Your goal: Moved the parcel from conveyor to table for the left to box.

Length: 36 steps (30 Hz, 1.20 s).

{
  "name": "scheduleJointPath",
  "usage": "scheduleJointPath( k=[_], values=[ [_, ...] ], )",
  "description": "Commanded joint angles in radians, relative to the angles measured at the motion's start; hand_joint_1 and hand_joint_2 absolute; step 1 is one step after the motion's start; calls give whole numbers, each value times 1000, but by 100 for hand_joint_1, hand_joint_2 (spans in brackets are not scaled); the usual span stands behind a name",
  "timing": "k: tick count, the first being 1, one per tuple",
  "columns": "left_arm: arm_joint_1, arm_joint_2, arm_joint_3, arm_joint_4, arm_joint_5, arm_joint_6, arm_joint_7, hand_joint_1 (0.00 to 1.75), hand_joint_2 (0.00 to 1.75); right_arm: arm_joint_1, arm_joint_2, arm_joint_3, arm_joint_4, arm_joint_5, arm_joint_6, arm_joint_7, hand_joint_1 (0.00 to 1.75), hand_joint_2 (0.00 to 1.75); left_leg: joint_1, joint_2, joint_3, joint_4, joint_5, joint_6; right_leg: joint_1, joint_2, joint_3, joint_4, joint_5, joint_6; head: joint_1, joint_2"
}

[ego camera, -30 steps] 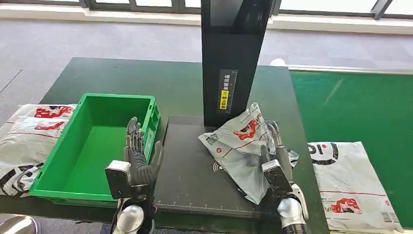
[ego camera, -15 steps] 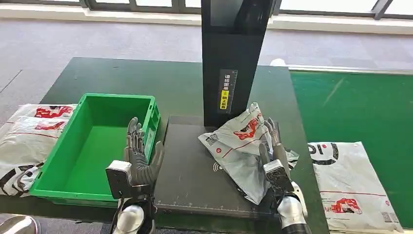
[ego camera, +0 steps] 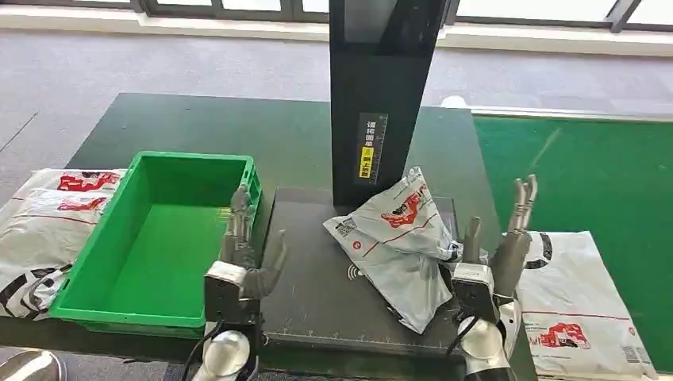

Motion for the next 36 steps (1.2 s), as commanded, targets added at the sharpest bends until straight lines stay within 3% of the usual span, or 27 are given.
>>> scheduleJointPath(
  k=[1, 5, 7, 8, 10, 15, 36],
  values=[
    [-159, -23, -86, 205, -25, 8, 3, 0, 175, -14, -6, 65, -39, 4, -39, 3, 0, 175, 0, 3, 1, -1, 1, 0, 0, 2, 0, 0, 1, -1, 0, 0],
    [-159, -23, -86, 205, -25, 8, 3, 0, 175, -14, -6, 65, -39, 4, -39, 3, 0, 175, 0, 5, 1, -1, 0, 0, 0, 2, 0, -1, 1, -1, 0, 0],
    [-296, -90, -73, 471, -125, 26, 3, 0, 175, -30, 27, 1, -16, 36, -62, 3, 0, 175, 0, 4, 1, -1, 1, 0, 0, 1, 1, -1, 2, -1, 0, 0],
    [-350, -92, -114, 561, -99, 59, 3, 0, 175, -39, 32, -13, 2, 40, -62, 3, 0, 175, 0, 3, 2, -1, 1, 0, 0, 0, 2, -1, 1, -1, 0, 0],
    [-378, -92, -151, 604, -73, 89, 3, 0, 175, -42, 33, -19, 7, 39, -62, 3, 0, 175, 0, -2, 2, -2, 3, 0, 0, -5, 3, -2, 1, -1, 0, 0],
    [-425, -92, -246, 699, -42, 135, 9, 0, 175, -48, 34, -25, 30, 31, -62, 3, 0, 175, 0, 2, 2, -1, 1, 0, 0, 0, 2, -1, 3, -1, 0, 0],
    [-425, -92, -246, 699, -42, 135, 9, 0, 175, -48, 34, -25, 30, 31, -62, 3, 0, 175, 0, 6, 2, -1, 1, 0, 0, 3, 1, -1, 3, -1, 0, 0]
  ],
)
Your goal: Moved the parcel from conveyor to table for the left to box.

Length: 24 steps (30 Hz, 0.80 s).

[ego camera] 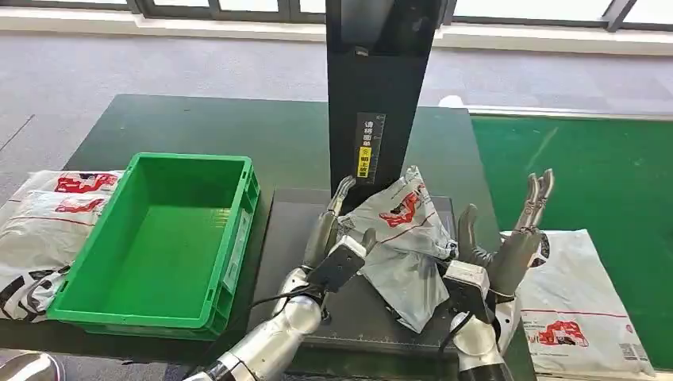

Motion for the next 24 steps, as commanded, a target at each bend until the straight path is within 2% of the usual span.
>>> scheduleJointPath(
  k=[1, 24],
  values=[
    [-53, 8, -40, 75, 2, 1, 5, 0, 175, -35, 15, -50, 52, -3, 2, 2, 0, 175, 0, 1, 2, -2, 0, -1, 0, 0, 2, -2, 0, -1, 0, 0],
    [-53, 8, -40, 75, 2, 1, 5, 0, 175, -35, 15, -50, 52, -3, 2, 2, 0, 175, 0, 1, 1, -1, 0, -1, 1, 0, 1, -2, 0, -1, 0, 0]
  ],
)
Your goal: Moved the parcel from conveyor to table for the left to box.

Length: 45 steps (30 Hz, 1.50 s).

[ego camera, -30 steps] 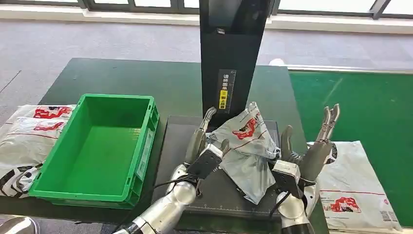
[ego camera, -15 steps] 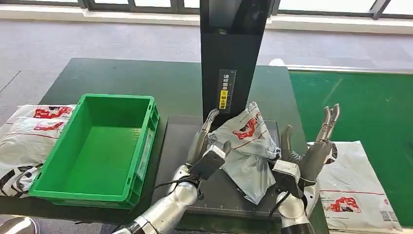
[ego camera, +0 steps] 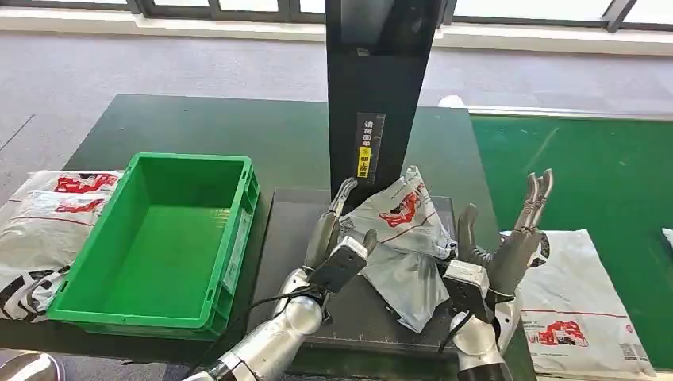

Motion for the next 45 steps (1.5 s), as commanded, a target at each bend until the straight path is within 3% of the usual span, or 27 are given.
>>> scheduleJointPath(
  k=[1, 45],
  values=[
    [-49, 11, -38, 61, 2, 1, 5, 0, 175, -33, 15, -50, 48, -3, 2, 2, 0, 175, 0, 1, 1, -1, 0, -1, 0, 0, 1, -1, 0, -1, 0, 0],
    [-49, 11, -38, 61, 2, 1, 5, 0, 175, -33, 15, -50, 48, -3, 2, 2, 0, 175, 0, 0, 1, 0, 0, 0, 0, 0, 1, -1, 0, -1, 0, 0]
  ],
)
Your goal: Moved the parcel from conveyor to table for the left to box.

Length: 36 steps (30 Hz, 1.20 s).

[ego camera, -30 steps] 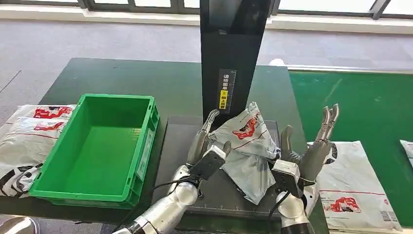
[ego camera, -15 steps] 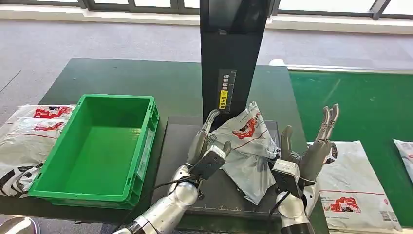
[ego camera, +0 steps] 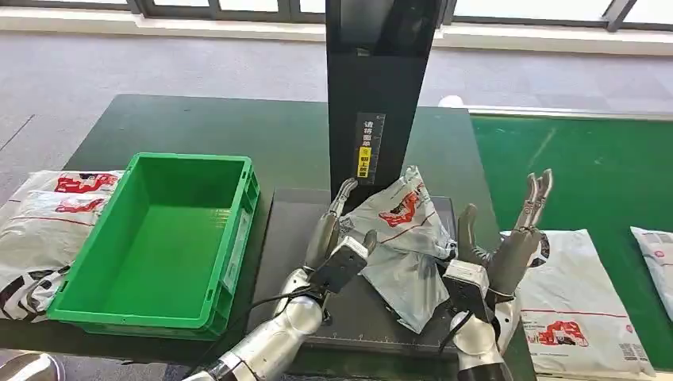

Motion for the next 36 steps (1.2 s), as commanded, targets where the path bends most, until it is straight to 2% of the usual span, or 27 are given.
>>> scheduleJointPath(
  k=[1, 28, 29, 30, 36],
  values=[
    [-47, 11, -38, 55, 2, 1, 5, 0, 175, -32, 15, -48, 44, -3, 2, 2, 0, 175, 0, 1, 1, -1, 0, -1, 0, 0, 1, -1, 0, -1, 0, 0],
    [-47, 11, -38, 55, 2, 1, 5, 0, 175, -32, 15, -48, 44, -3, 2, 2, 0, 175, 0, 1, 1, -1, 0, 0, 0, 0, 1, -1, 0, -1, 0, 0],
    [-122, 11, -277, 249, -249, 10, 256, 0, 175, -47, 10, -38, 91, -55, 11, 2, 0, 175, 0, 1, 1, -1, 0, -1, 0, 0, 1, -2, 0, -1, 0, 0],
    [-102, 11, -313, 254, -267, 39, 441, 0, 175, -55, 0, -28, 102, -66, 2, 2, 0, 175, 0, 1, 2, -2, 0, -1, 0, 0, 2, -2, 0, -2, 0, 0],
    [-76, 11, -331, 265, -261, 71, 432, 0, 175, -60, -2, -30, 107, -69, 2, 2, 0, 175, 0, 2, 2, -1, 0, 0, 1, 2, 2, -2, 1, -1, 0, 0]
  ],
)
